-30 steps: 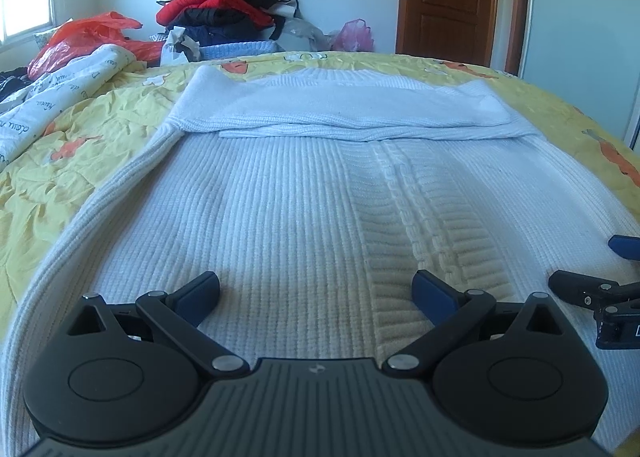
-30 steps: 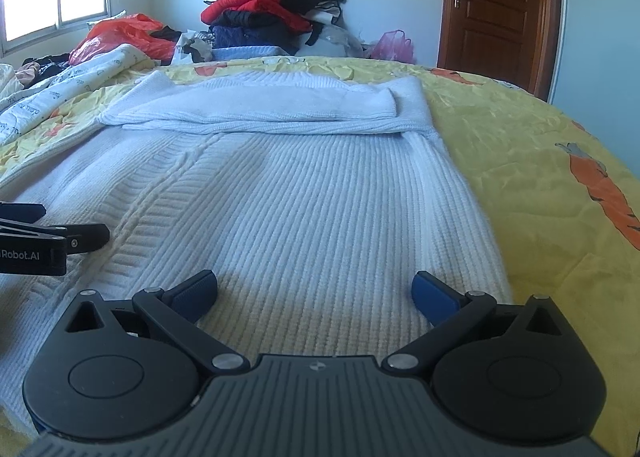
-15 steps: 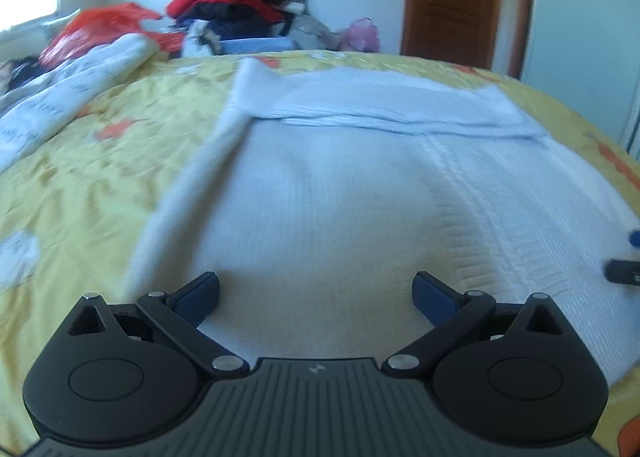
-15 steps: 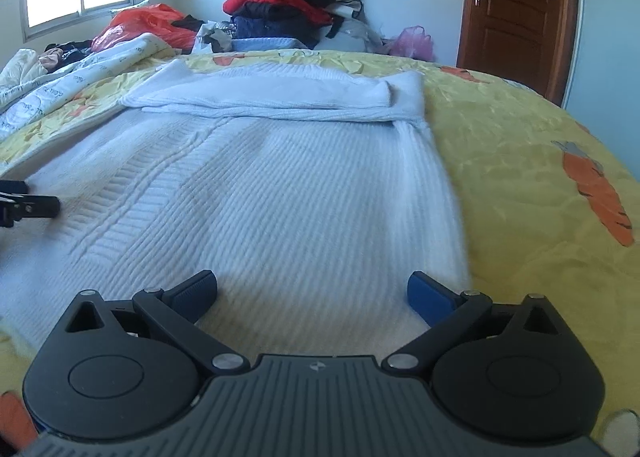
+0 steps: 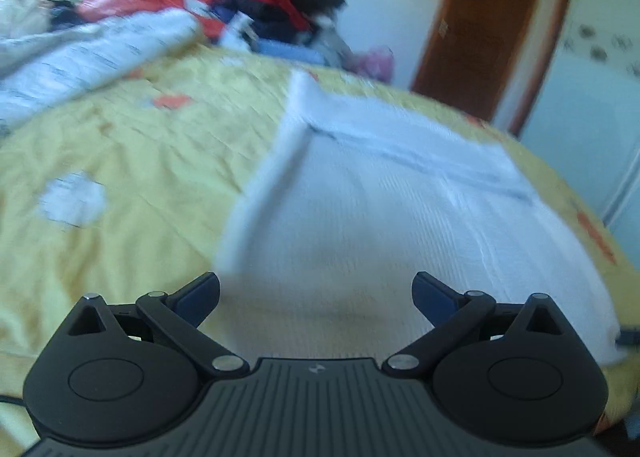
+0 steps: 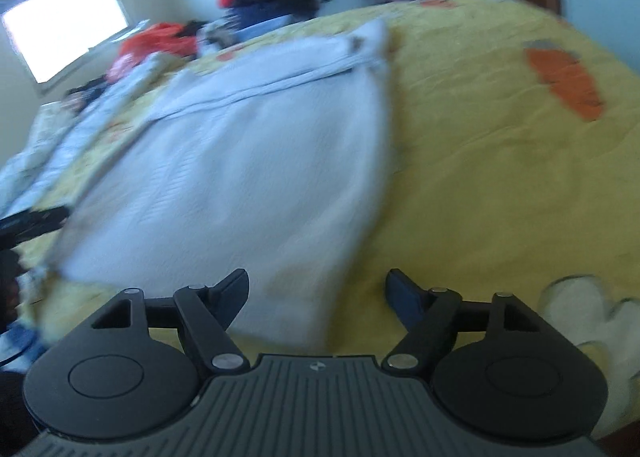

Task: Fold small clothes
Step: 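Move both tools toward the cardigan hem, then grasp the cardigan side edge with both grippers and lift it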

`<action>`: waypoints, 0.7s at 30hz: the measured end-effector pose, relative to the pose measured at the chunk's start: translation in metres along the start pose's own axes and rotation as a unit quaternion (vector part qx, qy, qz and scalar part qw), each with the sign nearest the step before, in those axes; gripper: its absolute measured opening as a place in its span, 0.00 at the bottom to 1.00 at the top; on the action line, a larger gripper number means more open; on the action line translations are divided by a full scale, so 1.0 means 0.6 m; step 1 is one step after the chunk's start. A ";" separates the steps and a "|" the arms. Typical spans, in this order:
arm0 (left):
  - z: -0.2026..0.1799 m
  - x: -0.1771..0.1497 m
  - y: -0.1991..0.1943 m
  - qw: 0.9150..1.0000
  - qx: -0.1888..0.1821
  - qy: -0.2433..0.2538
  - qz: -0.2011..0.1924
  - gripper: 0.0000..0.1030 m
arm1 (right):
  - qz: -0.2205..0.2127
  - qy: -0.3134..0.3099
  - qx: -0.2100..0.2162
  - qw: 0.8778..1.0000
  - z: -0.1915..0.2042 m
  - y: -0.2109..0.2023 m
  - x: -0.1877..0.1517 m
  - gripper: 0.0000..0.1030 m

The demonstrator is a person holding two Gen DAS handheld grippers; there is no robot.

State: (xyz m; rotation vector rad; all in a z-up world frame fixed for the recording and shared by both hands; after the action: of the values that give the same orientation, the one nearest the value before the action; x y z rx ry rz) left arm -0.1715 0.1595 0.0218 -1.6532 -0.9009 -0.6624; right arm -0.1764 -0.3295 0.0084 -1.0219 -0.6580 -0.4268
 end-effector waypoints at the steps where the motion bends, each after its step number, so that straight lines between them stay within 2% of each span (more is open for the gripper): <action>1: 0.009 0.003 -0.007 1.000 0.003 -0.012 -0.004 1.00 | 0.003 -0.003 0.011 1.000 0.008 0.004 0.000 0.75; 3: 0.031 0.004 -0.007 0.999 -0.011 -0.049 0.004 1.00 | -0.001 0.003 0.028 1.000 0.014 0.012 0.004 0.75; 6: 0.057 -0.008 0.015 0.991 -0.045 -0.120 0.050 1.00 | -0.005 0.051 0.055 0.997 -0.002 0.016 0.016 0.74; 7: 0.058 -0.009 0.010 0.991 -0.049 -0.119 0.036 1.00 | -0.003 0.070 0.064 0.995 -0.009 0.017 0.019 0.74; 11: 0.065 -0.001 0.003 0.989 -0.065 -0.127 0.050 1.00 | -0.023 0.105 0.045 0.993 -0.046 -0.003 0.028 0.70; 14: 0.072 -0.009 0.003 0.980 -0.107 -0.155 0.063 1.00 | -0.036 0.152 0.026 0.987 -0.086 -0.004 0.033 0.70; 16: 0.073 -0.010 0.015 0.973 -0.136 -0.170 0.073 1.00 | -0.049 0.176 0.050 0.982 -0.100 0.009 0.034 0.73; 19: 0.076 -0.003 0.038 0.971 -0.150 -0.175 0.057 1.00 | -0.050 0.207 0.085 0.973 -0.109 0.041 0.054 0.77; 21: 0.087 0.007 0.058 0.964 -0.162 -0.204 0.049 1.00 | -0.046 0.220 0.107 0.968 -0.109 0.064 0.067 0.77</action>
State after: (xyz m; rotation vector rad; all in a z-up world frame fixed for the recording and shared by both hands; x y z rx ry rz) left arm -0.1418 0.2067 -0.0073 -2.1658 -1.0290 -0.4201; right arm -0.1037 -0.3705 -0.0121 -0.6614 -0.3413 -0.6271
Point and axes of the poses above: each gripper's, at about its wrist camera, not at the fingertips, and y roughly the way its jaws point, z to its left, x to its top, the point moved 2 cm from there along y, roughly the way its jaws point, and after that the axes turned 2 degrees about -z, right-handed, at the moved point
